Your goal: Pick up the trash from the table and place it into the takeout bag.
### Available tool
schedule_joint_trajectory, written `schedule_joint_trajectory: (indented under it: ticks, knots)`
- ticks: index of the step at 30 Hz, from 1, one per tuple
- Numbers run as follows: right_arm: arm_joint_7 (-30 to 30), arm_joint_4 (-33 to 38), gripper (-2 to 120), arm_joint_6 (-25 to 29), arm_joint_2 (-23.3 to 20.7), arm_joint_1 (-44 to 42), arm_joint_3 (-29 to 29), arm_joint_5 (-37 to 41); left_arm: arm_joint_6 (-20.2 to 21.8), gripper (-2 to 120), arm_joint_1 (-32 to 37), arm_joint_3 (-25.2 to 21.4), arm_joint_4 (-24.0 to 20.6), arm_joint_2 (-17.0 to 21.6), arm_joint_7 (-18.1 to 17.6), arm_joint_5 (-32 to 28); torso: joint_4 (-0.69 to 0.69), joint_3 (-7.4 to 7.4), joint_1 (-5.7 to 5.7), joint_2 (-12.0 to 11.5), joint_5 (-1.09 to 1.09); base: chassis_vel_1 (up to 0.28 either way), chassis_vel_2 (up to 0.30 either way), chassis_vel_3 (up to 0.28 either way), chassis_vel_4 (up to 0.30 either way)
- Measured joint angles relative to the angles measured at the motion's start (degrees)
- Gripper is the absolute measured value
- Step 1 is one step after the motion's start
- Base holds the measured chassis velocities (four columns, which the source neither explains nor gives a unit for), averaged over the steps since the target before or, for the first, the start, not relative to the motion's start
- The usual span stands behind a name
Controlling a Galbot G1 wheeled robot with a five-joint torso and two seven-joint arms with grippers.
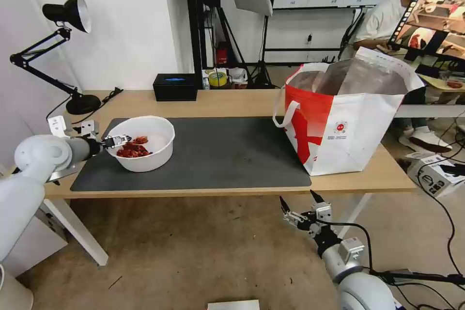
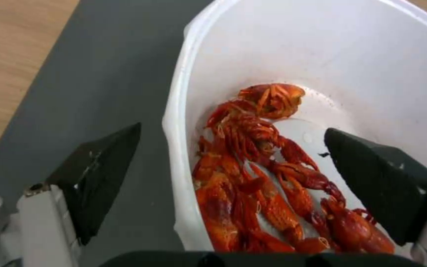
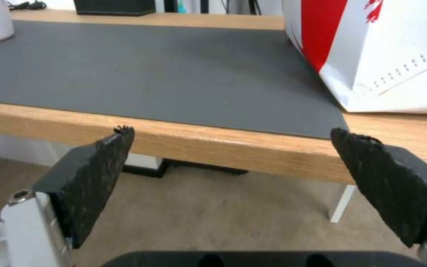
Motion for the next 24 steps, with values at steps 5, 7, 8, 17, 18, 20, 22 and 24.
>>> schedule_joint_trajectory:
  ticks: [5, 7, 8, 17, 18, 20, 22, 24]
  knots:
    - [0.0, 0.0, 100, 0.0, 0.0, 0.0, 0.0, 0.0, -0.1, 93, -0.8, 1.1, 0.2, 0.0, -0.6, -0.5, 0.00, 0.00, 0.00, 0.0, 0.00, 0.000, 0.000, 0.000, 0.000]
    - [0.0, 0.0, 100, 0.0, 0.0, 0.0, 0.0, 0.0, -0.1, 90, -1.0, 1.2, 0.2, 0.0, -0.7, -1.2, 0.00, 0.00, 0.00, 0.0, 0.00, 0.000, 0.000, 0.000, 0.000]
    - [0.0, 0.0, 100, 0.0, 0.0, 0.0, 0.0, 0.0, -0.1, 83, -1.0, 1.2, 0.1, 0.1, -0.9, -2.5, 0.00, 0.00, 0.00, 0.0, 0.00, 0.000, 0.000, 0.000, 0.000]
    - [0.0, 0.0, 100, 0.0, 0.0, 0.0, 0.0, 0.0, -0.1, 51, -0.4, 1.2, -0.5, 1.0, -1.4, -4.5, 0.00, 0.00, -0.01, 0.0, 0.00, 0.000, 0.000, 0.000, 0.000]
    - [0.0, 0.0, 100, 0.0, 0.0, 0.0, 0.0, 0.0, -0.1, 51, -0.4, 1.2, -0.5, 1.0, -1.4, -4.5, 0.00, 0.00, -0.01, 0.0, 0.00, 0.000, 0.000, 0.000, 0.000]
    - [0.0, 0.0, 100, 0.0, 0.0, 0.0, 0.0, 0.0, -0.2, 43, 0.0, 1.2, -0.7, 1.4, -1.3, -4.5, 0.00, 0.00, 0.00, 0.0, -0.01, 0.000, 0.000, 0.000, 0.000]
    - [0.0, 0.0, 100, 0.0, 0.0, 0.0, 0.0, 0.0, -0.2, 35, 0.2, 1.2, -0.9, 1.6, -1.3, -4.6, 0.00, 0.00, 0.00, 0.0, -0.01, 0.000, 0.000, 0.000, 0.000]
    - [0.0, 0.0, 100, 0.0, 0.0, 0.0, 0.0, 0.0, -0.2, 25, 0.5, 1.1, -1.2, 2.1, -1.2, -4.5, 0.00, 0.00, 0.00, 0.0, -0.01, 0.000, 0.000, 0.000, 0.000]
